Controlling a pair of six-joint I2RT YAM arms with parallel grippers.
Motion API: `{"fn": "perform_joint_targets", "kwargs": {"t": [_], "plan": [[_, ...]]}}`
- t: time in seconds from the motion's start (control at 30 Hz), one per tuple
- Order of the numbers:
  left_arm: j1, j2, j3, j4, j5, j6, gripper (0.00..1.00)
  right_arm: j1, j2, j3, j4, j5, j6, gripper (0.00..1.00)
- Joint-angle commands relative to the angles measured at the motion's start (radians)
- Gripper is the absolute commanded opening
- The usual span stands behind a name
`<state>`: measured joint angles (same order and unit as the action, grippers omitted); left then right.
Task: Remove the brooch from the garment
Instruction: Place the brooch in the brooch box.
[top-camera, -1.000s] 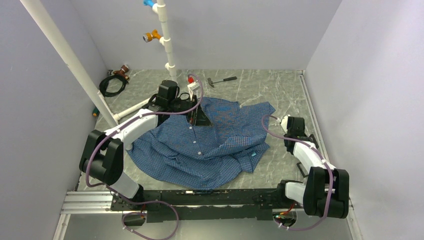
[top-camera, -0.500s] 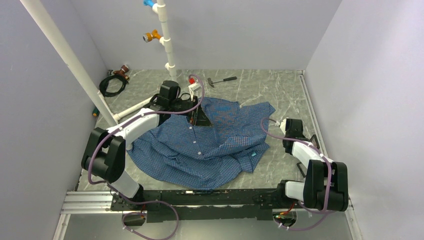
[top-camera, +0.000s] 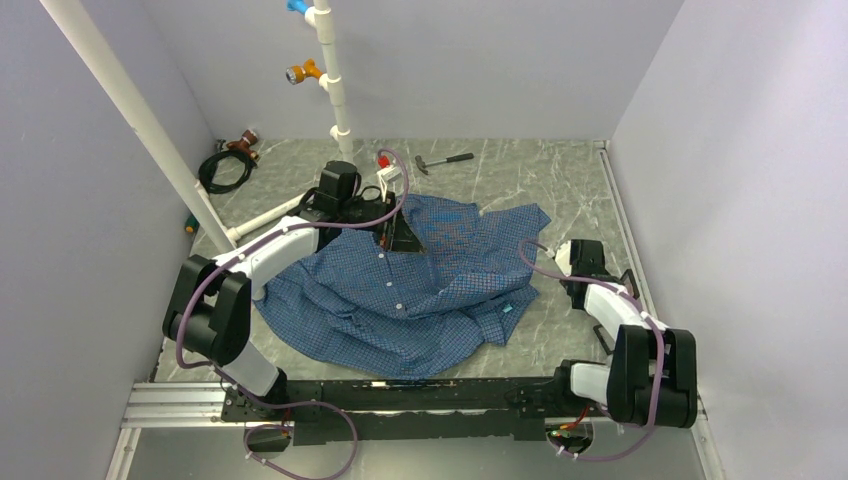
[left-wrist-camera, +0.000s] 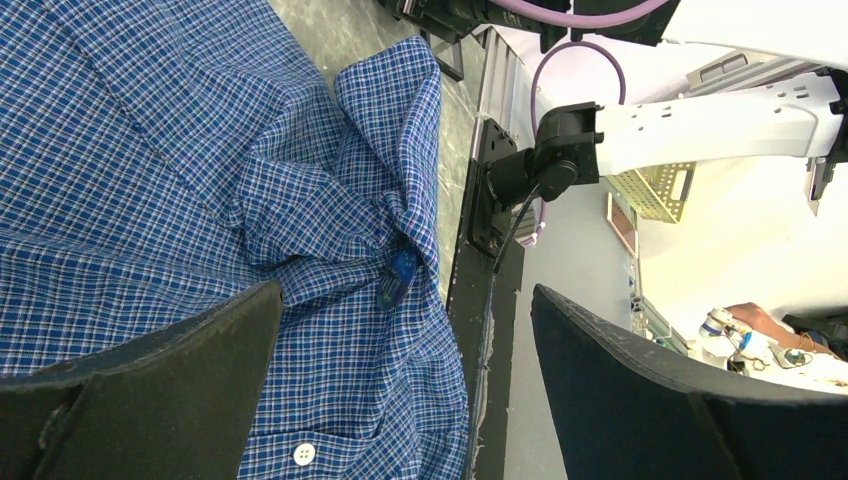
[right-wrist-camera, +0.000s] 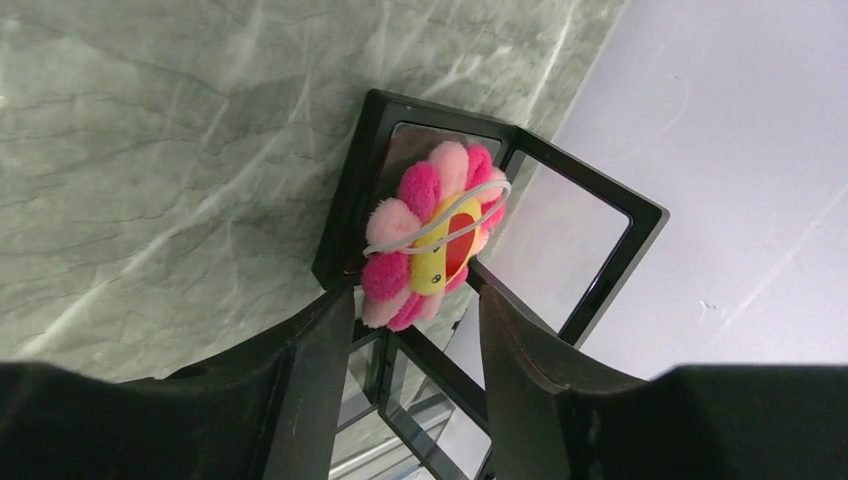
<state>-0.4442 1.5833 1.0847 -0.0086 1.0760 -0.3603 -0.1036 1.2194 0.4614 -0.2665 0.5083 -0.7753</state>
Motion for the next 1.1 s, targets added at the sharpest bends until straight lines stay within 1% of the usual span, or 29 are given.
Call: {"fn": "perform_joint_targets", "kwargs": {"t": [0.0, 0.23, 0.37, 0.43, 0.53, 0.6, 0.67, 0.73, 0.77, 0.8, 0.87, 0.93, 0.97, 1.07], "plan": [[0.005, 0.000, 0.041, 0.010, 0.027, 0.018, 1.00, 0.013, -0.036, 0.046, -0.056, -0.046, 0.005, 0.52], [0.005, -0.009, 0.038, -0.029, 0.019, 0.043, 0.99, 0.052, -0.054, 0.092, -0.137, -0.100, 0.035, 0.56], [0.006, -0.019, 0.044, -0.076, -0.018, 0.093, 1.00, 0.071, -0.093, 0.184, -0.254, -0.201, 0.093, 0.58], [0.006, -0.015, 0.063, -0.137, -0.054, 0.142, 0.99, 0.071, -0.114, 0.263, -0.327, -0.305, 0.139, 0.58], [0.006, 0.001, 0.085, -0.233, -0.150, 0.216, 1.00, 0.073, -0.119, 0.401, -0.413, -0.480, 0.202, 0.60], [0.006, 0.013, 0.085, -0.266, -0.192, 0.258, 0.99, 0.073, -0.102, 0.497, -0.460, -0.631, 0.246, 0.60], [0.006, 0.031, 0.086, -0.294, -0.199, 0.294, 1.00, 0.076, -0.076, 0.601, -0.502, -0.772, 0.295, 0.60], [0.006, 0.054, 0.084, -0.314, -0.179, 0.318, 0.99, 0.083, -0.044, 0.671, -0.528, -0.919, 0.341, 0.60], [0.006, 0.067, 0.084, -0.319, -0.156, 0.327, 0.96, 0.089, -0.029, 0.698, -0.539, -0.999, 0.367, 0.60], [0.005, 0.081, 0.084, -0.323, -0.128, 0.334, 0.91, 0.095, -0.008, 0.720, -0.548, -1.079, 0.391, 0.60], [0.002, 0.105, 0.083, -0.323, -0.070, 0.346, 0.77, 0.120, 0.037, 0.742, -0.559, -1.218, 0.444, 0.61], [-0.012, 0.118, 0.079, -0.321, -0.041, 0.365, 0.68, 0.152, 0.079, 0.746, -0.560, -1.339, 0.489, 0.63], [-0.023, 0.118, 0.070, -0.313, -0.034, 0.390, 0.65, 0.168, 0.096, 0.741, -0.557, -1.383, 0.510, 0.64], [-0.071, 0.115, 0.046, -0.284, -0.015, 0.420, 0.53, 0.230, 0.145, 0.712, -0.540, -1.450, 0.555, 0.65]]}}
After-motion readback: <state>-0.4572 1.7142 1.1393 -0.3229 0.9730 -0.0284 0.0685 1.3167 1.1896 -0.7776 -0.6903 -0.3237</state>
